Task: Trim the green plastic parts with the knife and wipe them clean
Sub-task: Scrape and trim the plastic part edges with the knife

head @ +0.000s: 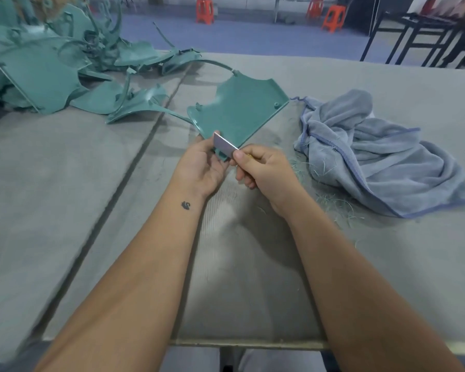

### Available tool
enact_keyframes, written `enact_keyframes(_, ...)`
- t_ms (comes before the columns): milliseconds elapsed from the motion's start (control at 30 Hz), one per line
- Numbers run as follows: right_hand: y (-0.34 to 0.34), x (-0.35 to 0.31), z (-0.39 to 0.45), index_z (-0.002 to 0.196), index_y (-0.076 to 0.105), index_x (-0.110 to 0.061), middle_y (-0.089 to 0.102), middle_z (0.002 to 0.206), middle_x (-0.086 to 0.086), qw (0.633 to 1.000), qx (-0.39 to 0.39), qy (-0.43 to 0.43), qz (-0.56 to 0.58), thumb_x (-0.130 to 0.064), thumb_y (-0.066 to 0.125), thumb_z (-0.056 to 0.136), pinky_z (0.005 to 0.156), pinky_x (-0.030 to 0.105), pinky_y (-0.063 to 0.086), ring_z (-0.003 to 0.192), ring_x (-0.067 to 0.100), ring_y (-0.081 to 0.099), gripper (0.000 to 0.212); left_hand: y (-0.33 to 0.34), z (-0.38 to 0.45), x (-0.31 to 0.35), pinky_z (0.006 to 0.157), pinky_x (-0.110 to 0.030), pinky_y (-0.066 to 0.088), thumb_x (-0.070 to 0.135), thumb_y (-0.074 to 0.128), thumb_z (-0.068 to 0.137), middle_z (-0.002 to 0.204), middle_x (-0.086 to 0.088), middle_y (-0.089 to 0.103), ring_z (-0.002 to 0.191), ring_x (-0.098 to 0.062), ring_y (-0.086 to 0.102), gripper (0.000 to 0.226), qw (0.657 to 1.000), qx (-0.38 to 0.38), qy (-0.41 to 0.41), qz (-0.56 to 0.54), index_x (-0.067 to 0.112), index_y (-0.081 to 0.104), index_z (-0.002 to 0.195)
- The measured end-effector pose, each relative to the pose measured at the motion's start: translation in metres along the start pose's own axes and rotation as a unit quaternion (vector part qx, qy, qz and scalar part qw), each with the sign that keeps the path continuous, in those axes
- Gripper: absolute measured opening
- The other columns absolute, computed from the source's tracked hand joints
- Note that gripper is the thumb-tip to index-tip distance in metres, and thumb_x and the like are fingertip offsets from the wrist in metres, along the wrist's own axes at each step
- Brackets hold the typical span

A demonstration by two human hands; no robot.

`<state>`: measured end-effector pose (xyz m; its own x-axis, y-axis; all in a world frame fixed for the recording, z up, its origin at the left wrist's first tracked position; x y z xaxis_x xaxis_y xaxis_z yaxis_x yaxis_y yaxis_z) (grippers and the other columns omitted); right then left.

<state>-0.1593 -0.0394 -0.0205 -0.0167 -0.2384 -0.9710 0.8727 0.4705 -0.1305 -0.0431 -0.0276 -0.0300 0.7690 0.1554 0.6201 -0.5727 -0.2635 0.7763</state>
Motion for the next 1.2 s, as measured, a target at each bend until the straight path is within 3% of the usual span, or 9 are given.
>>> enact_keyframes(133,0.000,0.000,-0.002,0.080,0.069,-0.014,0.050,0.051,0.001,0.999,-0.015,-0.003,-0.029,-0.015,0.056,0.096,0.048,0.014,0.034,0.045,0.005,0.040,0.021,0.000,-0.001,-0.002,0.060,-0.034,0.060,0.002,0.035,0.102,0.083,-0.017,0.072,0.066,-0.025,0.071,0.023,0.998,0.002,-0.021,-0.063,0.001,0.057,0.101)
enact_keyframes(300,0.000,0.002,-0.001,0.079,0.067,-0.014,0.046,0.052,0.002,0.998,-0.012,-0.004,-0.055,-0.012,0.055,0.096,0.055,0.021,0.036,0.049,0.008,0.039,0.021,0.001,-0.002,-0.002,0.062,-0.032,0.058,0.007,0.033,0.104,0.087,-0.014,0.071,0.067,-0.024,0.071,0.024,0.997,0.000,-0.018,-0.077,0.004,0.054,0.115)
enact_keyframes(500,0.000,0.000,0.000,0.074,0.063,-0.020,0.045,0.056,0.005,0.998,0.018,-0.025,-0.052,-0.008,0.054,0.096,0.056,0.025,0.034,0.054,0.012,0.038,0.027,0.002,-0.004,-0.002,0.055,-0.028,0.057,0.004,0.032,0.104,0.070,-0.011,0.072,0.058,-0.019,0.070,0.026,0.997,0.022,-0.002,-0.070,0.005,0.056,0.096)
enact_keyframes(600,-0.003,0.000,-0.001,0.074,0.063,-0.020,0.044,0.055,0.003,0.998,0.040,-0.026,-0.035,-0.008,0.053,0.096,0.056,0.021,0.032,0.052,0.008,0.037,0.028,0.005,-0.003,-0.003,0.060,-0.029,0.059,0.004,0.033,0.104,0.073,-0.011,0.073,0.061,-0.019,0.071,0.028,0.998,0.009,0.008,-0.068,0.008,0.058,0.092)
enact_keyframes(733,-0.005,0.001,-0.004,0.074,0.064,-0.019,0.043,0.054,0.001,0.998,0.059,-0.020,-0.020,-0.009,0.052,0.097,0.052,0.014,0.031,0.049,0.004,0.037,0.027,0.006,-0.001,-0.005,0.066,-0.030,0.059,0.003,0.038,0.103,0.081,-0.011,0.073,0.069,-0.020,0.072,0.023,0.998,-0.007,0.019,-0.064,0.007,0.060,0.097)
enact_keyframes(833,-0.007,0.001,-0.004,0.075,0.064,-0.018,0.043,0.055,0.002,0.997,0.070,-0.018,-0.009,-0.008,0.052,0.097,0.054,0.017,0.031,0.051,0.006,0.037,0.027,0.006,0.001,-0.005,0.066,-0.030,0.061,0.003,0.039,0.103,0.090,-0.013,0.071,0.074,-0.022,0.071,0.020,0.998,-0.013,0.019,-0.065,0.005,0.059,0.102)
enact_keyframes(967,-0.009,0.002,-0.004,0.079,0.065,-0.010,0.043,0.055,0.003,0.997,0.079,-0.018,0.000,-0.007,0.052,0.097,0.054,0.019,0.029,0.051,0.006,0.035,0.022,0.007,0.002,-0.006,0.064,-0.031,0.061,0.003,0.038,0.103,0.088,-0.013,0.071,0.076,-0.022,0.071,0.020,0.998,-0.011,0.016,-0.067,0.005,0.058,0.103)
enact_keyframes(1200,-0.010,0.003,-0.004,0.075,0.066,-0.019,0.043,0.055,0.003,0.996,0.085,-0.019,0.011,-0.008,0.052,0.096,0.053,0.017,0.030,0.049,0.004,0.036,0.028,0.007,0.001,-0.007,0.067,-0.032,0.060,0.003,0.037,0.103,0.102,-0.015,0.065,0.089,-0.025,0.065,0.021,0.998,-0.012,0.018,-0.062,0.004,0.052,0.118)
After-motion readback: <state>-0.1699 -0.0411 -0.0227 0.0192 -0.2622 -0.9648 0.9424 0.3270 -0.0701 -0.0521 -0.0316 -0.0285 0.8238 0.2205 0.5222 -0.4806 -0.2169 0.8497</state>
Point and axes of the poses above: each hand's wrist, its own z-axis towards the middle knuckle, its own y-axis out of the palm, x = y × z, the point moved 5 cm from there along z, towards the middle knuckle
